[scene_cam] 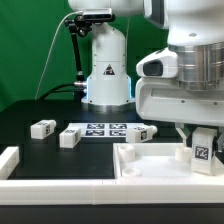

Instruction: Assemble one leg

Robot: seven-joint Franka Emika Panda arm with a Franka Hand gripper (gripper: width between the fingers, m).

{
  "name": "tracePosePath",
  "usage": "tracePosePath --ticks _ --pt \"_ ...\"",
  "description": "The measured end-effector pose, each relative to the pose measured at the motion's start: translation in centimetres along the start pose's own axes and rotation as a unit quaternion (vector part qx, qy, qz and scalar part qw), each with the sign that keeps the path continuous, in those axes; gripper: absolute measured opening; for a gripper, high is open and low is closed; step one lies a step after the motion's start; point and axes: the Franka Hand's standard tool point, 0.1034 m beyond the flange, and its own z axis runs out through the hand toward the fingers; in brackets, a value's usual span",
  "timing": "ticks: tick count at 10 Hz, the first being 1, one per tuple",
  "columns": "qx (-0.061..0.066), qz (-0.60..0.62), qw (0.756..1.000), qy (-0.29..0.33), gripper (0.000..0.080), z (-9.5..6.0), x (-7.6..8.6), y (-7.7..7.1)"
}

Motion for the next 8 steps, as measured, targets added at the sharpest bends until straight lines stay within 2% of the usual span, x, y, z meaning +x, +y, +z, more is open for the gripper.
tracePosePath --ticks 2,3,5,6,7,8 --pt "0.010 0.125 0.992 0.010 0.0291 0.01 -0.07 0.03" --pt "0.015 0.205 0.978 0.014 0.0291 0.01 -0.07 0.05" --pt "0.019 0.272 0.962 0.008 0.0291 0.01 -0.07 0.03" --pt "0.019 0.264 0.964 0.008 0.0342 0.04 -0.12 0.00" --pt "0.019 0.246 0.969 0.008 0.0478 0.07 -0.16 -0.03" --pt "0.018 0.245 0.969 0.008 0.0478 0.10 -0.23 -0.07"
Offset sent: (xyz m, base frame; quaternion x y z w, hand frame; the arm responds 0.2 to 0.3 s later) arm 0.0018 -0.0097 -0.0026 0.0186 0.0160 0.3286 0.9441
